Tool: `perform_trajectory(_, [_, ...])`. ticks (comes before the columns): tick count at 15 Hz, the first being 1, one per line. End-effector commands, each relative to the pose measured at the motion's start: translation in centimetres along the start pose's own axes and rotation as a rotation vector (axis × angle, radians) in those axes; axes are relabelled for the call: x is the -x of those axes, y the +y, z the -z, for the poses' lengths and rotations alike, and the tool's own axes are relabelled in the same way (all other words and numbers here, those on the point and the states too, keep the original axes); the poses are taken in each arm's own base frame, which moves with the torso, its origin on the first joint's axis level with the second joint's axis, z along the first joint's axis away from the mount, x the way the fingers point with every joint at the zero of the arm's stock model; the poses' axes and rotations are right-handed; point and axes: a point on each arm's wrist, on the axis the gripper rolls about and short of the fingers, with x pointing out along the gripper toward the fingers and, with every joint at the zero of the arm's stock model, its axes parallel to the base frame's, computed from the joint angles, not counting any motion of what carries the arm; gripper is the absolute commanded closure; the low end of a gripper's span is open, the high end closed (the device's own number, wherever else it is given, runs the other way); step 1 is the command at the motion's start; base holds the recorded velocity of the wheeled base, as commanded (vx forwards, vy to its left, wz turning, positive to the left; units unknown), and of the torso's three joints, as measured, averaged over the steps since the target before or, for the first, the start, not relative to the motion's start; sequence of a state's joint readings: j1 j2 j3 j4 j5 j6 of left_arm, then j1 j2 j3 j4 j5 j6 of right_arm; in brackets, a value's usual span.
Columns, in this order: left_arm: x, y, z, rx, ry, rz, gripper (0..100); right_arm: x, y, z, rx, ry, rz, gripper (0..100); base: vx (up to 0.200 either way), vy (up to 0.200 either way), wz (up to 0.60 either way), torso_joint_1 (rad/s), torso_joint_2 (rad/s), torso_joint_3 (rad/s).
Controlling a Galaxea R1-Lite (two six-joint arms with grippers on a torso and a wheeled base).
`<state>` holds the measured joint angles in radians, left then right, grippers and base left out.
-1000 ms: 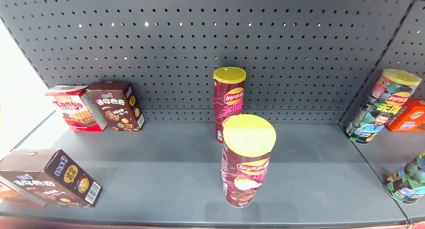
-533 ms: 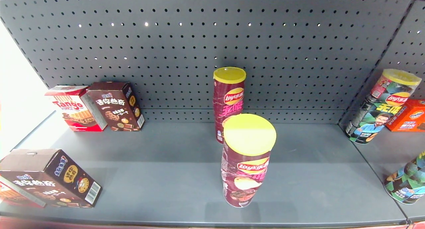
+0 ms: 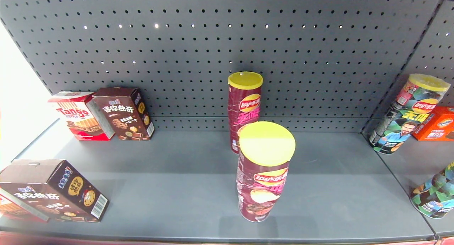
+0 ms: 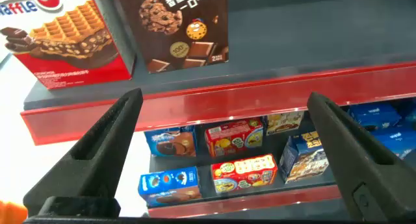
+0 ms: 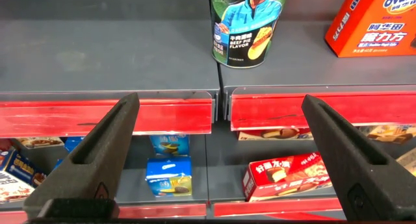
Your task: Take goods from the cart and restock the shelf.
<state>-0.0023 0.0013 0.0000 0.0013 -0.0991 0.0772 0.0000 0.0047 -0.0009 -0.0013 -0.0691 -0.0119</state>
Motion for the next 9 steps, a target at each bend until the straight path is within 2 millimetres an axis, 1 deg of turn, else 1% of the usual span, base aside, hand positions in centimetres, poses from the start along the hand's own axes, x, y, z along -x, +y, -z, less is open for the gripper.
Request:
perform_trajectory(1, [0.0,0.0,0.0,0.006,0.005,-0.001,0,0.0,0.0,0.0,0.0,0.001,0.0,0,0.0,0.0,0.0,0.0,0.0,0.0])
perform_trajectory(6, [0.0,0.1,0.0,0.002,0.006,-0.046,0,0.0,0.0,0.0,0.016,-0.001,-0.022,0,0.0,0.0,0.0,0.0,0.0,0.0])
perform_trajectory(7, [0.0,0.1,0.0,0.002,0.006,-0.049,0,0.1,0.0,-0.4,0.004,-0.024,-0.017,0,0.0,0.0,0.0,0.0,0.0,0.0])
perform_trajectory(8, [0.0,0.1,0.0,0.004,0.008,-0.052,0,0.6,-0.1,-5.9,-0.089,-0.112,-0.028,0,0.0,0.0,0.0,0.0,0.0,0.0])
perform_trajectory(9, [0.0,0.1,0.0,0.004,0.008,-0.052,0,-0.7,-0.1,-9.5,-0.15,-0.063,-0.035,0,0.0,0.0,0.0,0.0,0.0,0.0])
